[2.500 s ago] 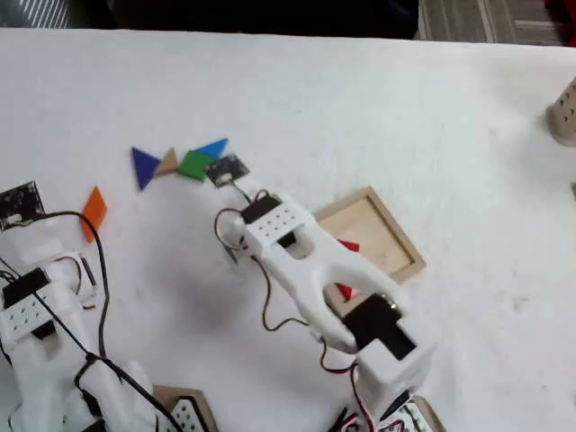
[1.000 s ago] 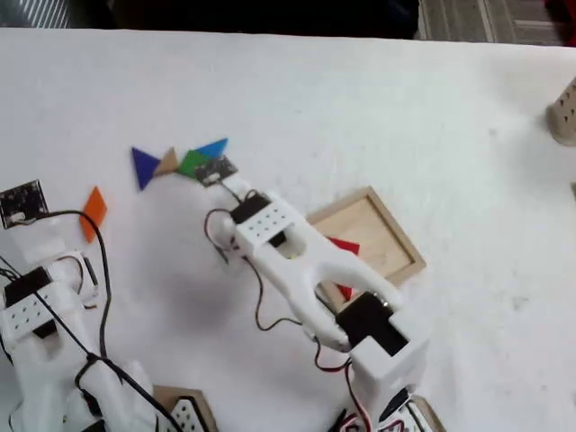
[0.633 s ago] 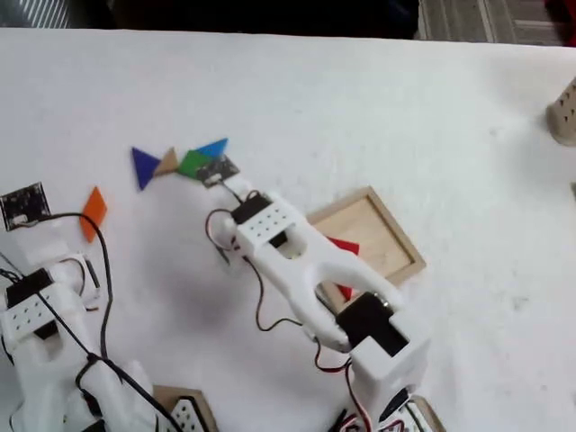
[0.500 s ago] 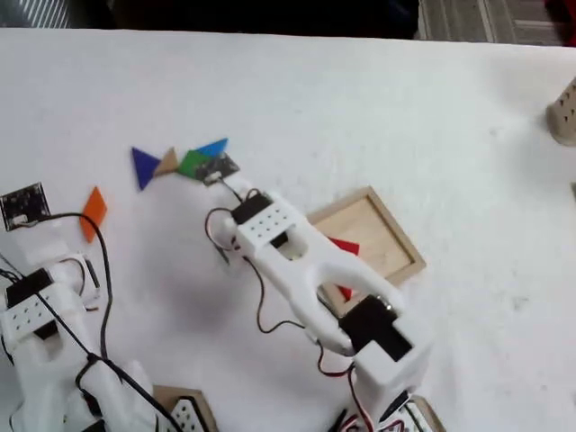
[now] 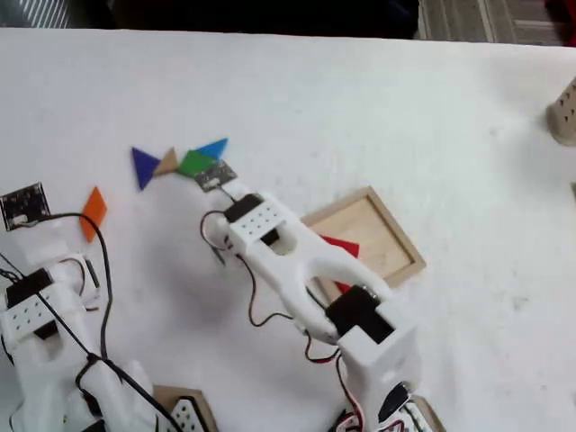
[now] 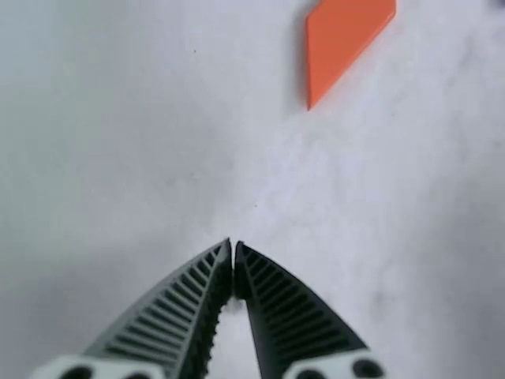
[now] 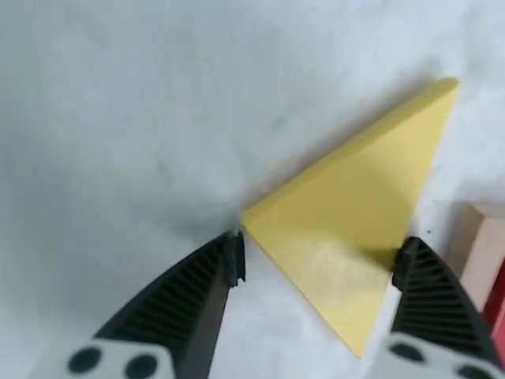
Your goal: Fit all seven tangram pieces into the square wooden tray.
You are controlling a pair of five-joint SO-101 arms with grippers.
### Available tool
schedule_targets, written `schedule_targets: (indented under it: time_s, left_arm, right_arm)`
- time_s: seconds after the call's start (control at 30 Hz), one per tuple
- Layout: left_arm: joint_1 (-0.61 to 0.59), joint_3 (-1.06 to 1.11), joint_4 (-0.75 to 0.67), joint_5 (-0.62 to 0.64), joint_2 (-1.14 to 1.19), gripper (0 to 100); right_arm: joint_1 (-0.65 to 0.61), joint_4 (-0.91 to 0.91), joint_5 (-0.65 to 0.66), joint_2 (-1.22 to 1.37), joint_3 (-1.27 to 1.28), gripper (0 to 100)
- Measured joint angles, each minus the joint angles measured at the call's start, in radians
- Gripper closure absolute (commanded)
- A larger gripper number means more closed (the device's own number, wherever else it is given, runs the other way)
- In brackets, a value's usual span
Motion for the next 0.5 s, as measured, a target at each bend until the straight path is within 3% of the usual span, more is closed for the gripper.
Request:
schedule_targets:
  time_s: [0.5]
  left_arm:
    - [0.000,0.000,0.000,0.000,0.000,98]
  right_arm:
    - [-0.025,-0.041,0.029,-0.183,0.084,70.1]
